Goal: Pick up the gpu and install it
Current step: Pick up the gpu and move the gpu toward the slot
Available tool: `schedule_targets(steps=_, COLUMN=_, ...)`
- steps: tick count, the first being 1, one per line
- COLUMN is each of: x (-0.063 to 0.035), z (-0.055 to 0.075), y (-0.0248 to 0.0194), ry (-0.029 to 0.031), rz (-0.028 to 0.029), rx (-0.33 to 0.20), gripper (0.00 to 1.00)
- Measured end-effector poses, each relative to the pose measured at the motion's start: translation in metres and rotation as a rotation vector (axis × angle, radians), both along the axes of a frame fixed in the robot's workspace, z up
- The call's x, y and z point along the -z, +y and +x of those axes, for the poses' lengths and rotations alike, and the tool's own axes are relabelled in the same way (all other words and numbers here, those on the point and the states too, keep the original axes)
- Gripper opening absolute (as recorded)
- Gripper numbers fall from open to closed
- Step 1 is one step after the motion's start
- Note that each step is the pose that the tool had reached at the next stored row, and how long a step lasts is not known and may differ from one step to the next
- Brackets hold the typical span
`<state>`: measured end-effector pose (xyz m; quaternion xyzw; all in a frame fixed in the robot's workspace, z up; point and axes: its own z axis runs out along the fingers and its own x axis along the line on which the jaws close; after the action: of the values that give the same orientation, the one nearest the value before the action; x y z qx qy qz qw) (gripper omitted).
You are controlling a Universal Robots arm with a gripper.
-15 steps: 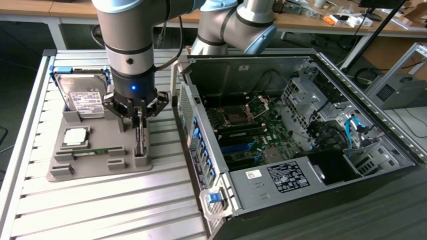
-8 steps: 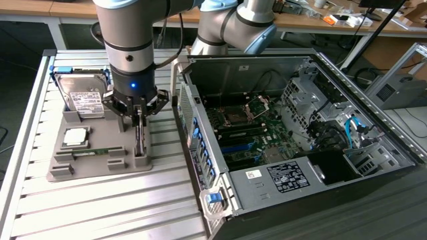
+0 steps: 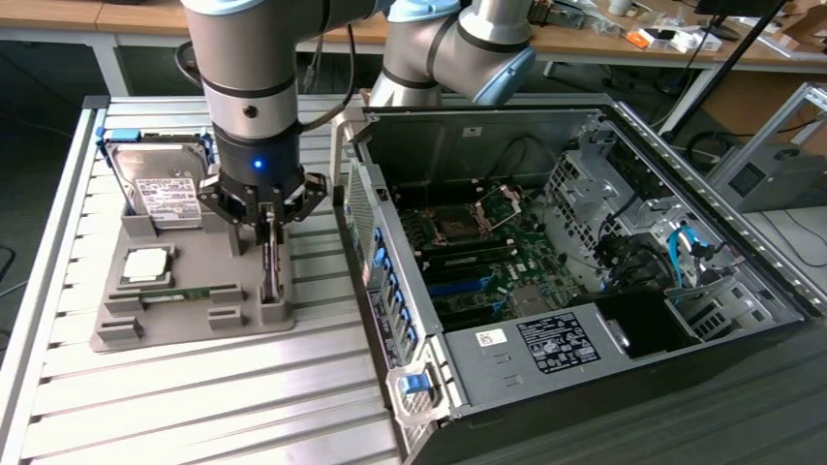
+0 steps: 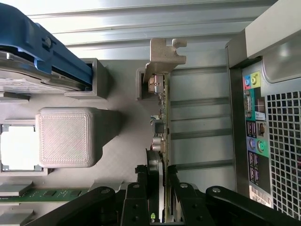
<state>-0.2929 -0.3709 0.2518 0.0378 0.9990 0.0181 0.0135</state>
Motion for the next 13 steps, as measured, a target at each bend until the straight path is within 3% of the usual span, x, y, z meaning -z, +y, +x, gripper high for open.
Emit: schedule_targets(steps=13, x=-0.0060, z=0.0000, y=0.0000, ry=0.0001, rz=0.0000, rx=0.000, gripper=0.27)
